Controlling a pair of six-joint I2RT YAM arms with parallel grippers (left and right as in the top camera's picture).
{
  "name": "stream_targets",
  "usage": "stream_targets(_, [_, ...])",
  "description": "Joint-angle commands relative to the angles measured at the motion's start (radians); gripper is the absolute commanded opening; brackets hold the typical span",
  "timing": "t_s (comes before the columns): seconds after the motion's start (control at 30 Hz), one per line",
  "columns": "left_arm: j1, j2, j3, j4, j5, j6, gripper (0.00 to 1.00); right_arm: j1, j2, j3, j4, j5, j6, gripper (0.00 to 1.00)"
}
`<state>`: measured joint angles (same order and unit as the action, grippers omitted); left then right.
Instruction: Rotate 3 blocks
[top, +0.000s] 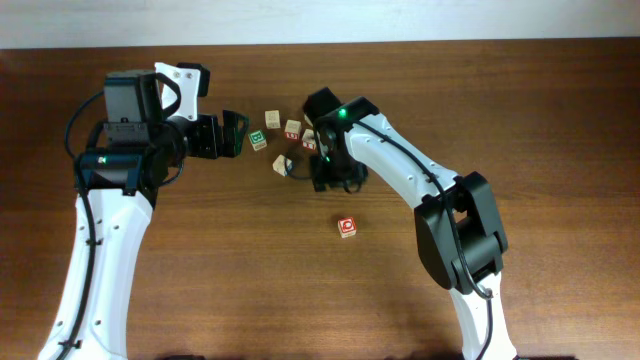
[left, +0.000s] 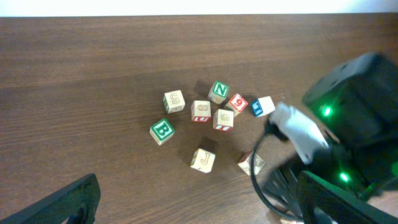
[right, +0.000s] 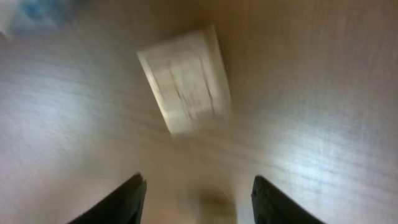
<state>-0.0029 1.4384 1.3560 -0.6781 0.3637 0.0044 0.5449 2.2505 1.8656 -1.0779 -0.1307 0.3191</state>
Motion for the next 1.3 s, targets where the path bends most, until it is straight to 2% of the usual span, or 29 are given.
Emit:
stream_targets(0.0, [0.006, 0.0, 0.025, -0.001, 0.01, 0.008, 0.99, 0.005, -0.026, -0.022, 0.116, 0.055, 0.01, 0.59])
stream_targets(0.17, [0.006, 0.0, 0.025, -0.001, 0.01, 0.008, 0.99, 0.005, 0.044, -0.024, 0.188, 0.056, -0.039, 0.6])
stream_targets(0.4, [0.006, 0.0, 0.025, -0.001, 0.01, 0.008, 0.99, 0.005, 0.045, -0.024, 0.14, 0.003, -0.023, 0.3])
stream_targets(0.6, [0.006, 0.0, 0.025, -0.001, 0.01, 0.008, 0.99, 0.006, 0.045, -0.023, 0.041, -0.122, 0.041, 0.23])
stream_targets(0.87, [0.006, 0.0, 0.025, -0.001, 0.01, 0.008, 0.99, 0.085, 0.045, -0.024, -0.163, -0.067, 0.141, 0.23])
stream_targets(1.17, [0.006, 0.0, 0.025, -0.001, 0.01, 0.008, 0.99, 0.135, 0.045, -0.024, -0.232, -0.059, 0.169, 0.24])
stream_targets(1.27, [0.006, 0.0, 0.025, -0.001, 0.01, 0.008, 0.99, 0.135, 0.045, -0.024, -0.233, 0.03, 0.185, 0.23])
